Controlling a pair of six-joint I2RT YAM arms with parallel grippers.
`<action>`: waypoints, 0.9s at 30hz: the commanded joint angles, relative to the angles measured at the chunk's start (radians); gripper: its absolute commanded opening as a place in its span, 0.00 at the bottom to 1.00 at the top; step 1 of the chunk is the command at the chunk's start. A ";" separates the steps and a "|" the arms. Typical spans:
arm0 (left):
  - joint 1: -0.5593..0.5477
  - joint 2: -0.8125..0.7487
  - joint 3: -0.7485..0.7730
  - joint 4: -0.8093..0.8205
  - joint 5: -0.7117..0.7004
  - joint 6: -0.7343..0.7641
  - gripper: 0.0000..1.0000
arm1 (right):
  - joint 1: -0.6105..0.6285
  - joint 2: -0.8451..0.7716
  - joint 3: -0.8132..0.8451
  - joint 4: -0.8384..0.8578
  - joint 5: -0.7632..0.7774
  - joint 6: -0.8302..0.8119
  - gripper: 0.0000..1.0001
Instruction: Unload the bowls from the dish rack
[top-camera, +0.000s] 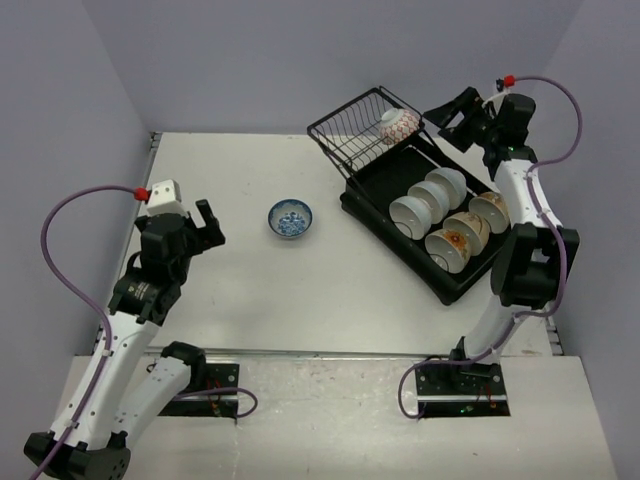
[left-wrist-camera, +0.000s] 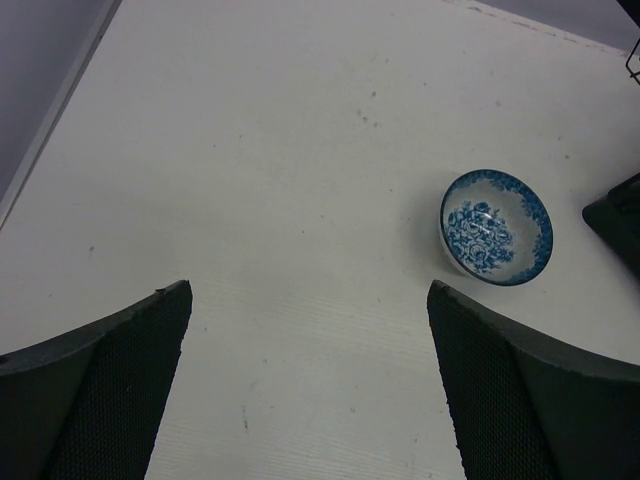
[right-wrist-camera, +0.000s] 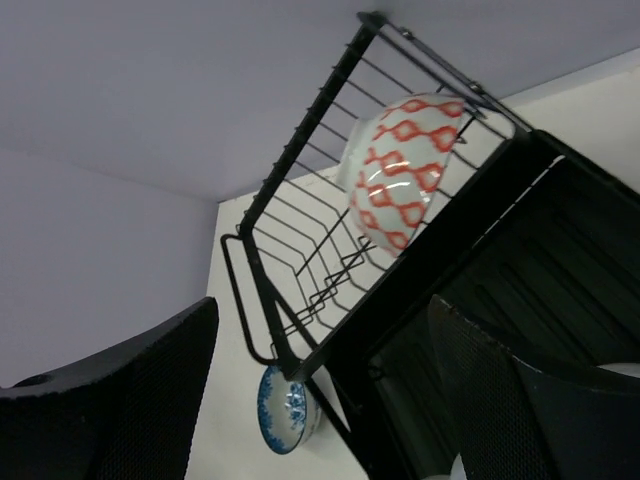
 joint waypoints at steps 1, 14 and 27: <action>0.010 -0.002 0.006 0.035 0.028 0.026 1.00 | -0.053 0.019 0.040 0.142 -0.107 0.077 0.86; 0.022 -0.007 0.003 0.039 0.029 0.027 1.00 | -0.014 0.085 0.166 -0.034 -0.064 -0.116 0.99; 0.030 -0.006 0.002 0.042 0.048 0.029 1.00 | 0.011 0.156 0.000 0.314 -0.038 0.150 0.94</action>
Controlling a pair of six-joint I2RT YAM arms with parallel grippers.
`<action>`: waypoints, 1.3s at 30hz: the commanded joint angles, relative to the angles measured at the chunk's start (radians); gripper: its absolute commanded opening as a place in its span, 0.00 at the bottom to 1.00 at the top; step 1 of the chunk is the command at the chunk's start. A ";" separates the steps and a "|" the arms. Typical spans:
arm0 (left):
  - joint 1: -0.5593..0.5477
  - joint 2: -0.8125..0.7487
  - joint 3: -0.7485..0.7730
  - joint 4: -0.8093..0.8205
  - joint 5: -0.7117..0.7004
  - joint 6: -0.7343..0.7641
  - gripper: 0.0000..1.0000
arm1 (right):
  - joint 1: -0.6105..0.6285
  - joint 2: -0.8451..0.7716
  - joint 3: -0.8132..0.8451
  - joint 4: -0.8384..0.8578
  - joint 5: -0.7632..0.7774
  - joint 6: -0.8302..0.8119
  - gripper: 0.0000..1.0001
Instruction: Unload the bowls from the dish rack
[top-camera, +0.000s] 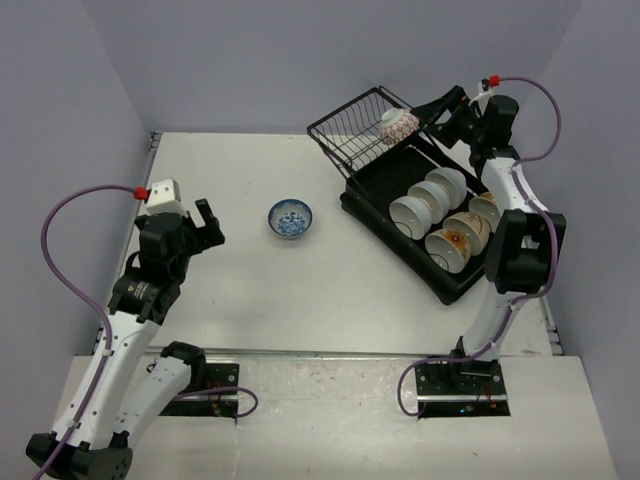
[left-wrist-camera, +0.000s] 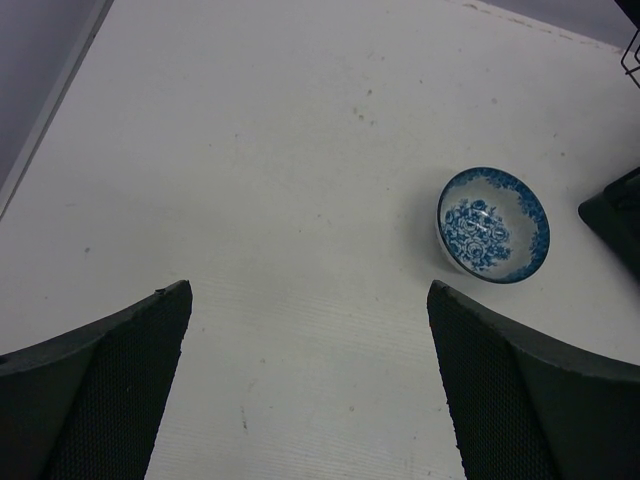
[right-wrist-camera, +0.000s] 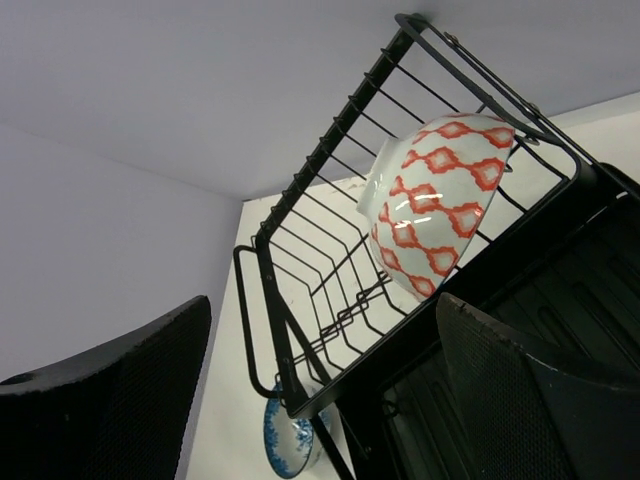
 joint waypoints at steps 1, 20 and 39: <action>0.010 -0.006 0.002 0.040 0.016 0.021 1.00 | -0.002 0.015 -0.032 0.149 0.032 0.091 0.93; 0.010 -0.007 0.002 0.045 0.042 0.025 1.00 | -0.005 0.142 0.004 0.244 0.006 0.157 0.72; 0.010 -0.007 0.000 0.045 0.031 0.025 1.00 | -0.025 0.257 0.062 0.359 -0.122 0.286 0.67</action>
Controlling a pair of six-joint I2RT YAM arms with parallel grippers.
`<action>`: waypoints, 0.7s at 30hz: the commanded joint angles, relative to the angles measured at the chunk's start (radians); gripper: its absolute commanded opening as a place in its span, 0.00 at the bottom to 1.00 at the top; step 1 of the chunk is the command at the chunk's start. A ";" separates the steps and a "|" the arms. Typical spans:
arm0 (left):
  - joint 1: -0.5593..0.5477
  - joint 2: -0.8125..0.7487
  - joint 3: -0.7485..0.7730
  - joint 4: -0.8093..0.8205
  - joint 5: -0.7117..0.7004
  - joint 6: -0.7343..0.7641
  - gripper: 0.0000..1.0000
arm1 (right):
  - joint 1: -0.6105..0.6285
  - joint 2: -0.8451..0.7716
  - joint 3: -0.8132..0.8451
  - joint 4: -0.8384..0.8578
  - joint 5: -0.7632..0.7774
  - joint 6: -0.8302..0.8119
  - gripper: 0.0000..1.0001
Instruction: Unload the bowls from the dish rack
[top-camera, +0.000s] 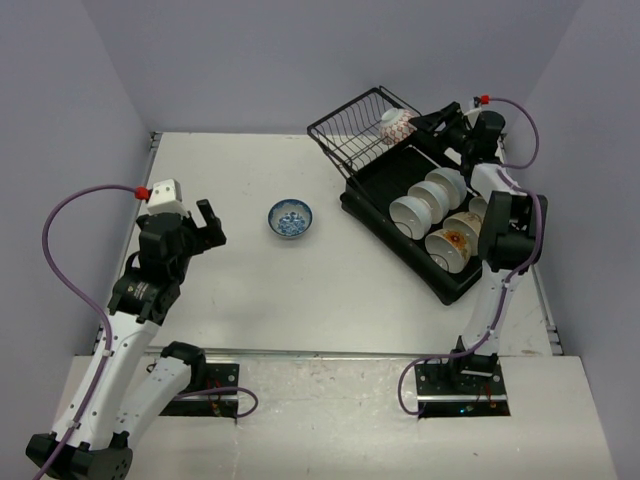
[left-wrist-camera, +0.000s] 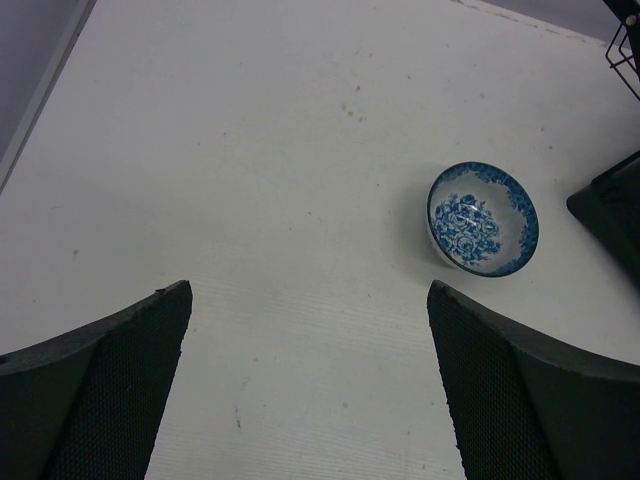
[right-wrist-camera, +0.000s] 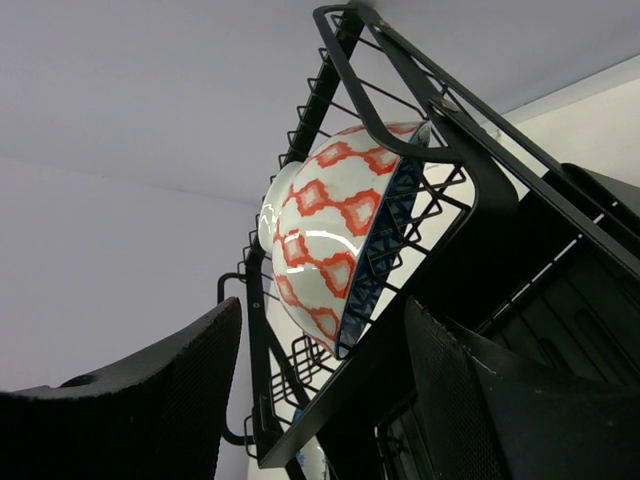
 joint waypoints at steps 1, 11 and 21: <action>0.010 -0.004 0.000 0.043 0.004 0.025 1.00 | -0.005 0.021 0.049 0.096 -0.058 0.052 0.66; 0.010 0.002 0.000 0.041 0.005 0.025 1.00 | -0.015 0.035 0.040 0.146 -0.083 0.085 0.61; 0.010 0.006 0.000 0.043 0.005 0.026 1.00 | -0.016 0.027 0.026 0.186 -0.095 0.112 0.58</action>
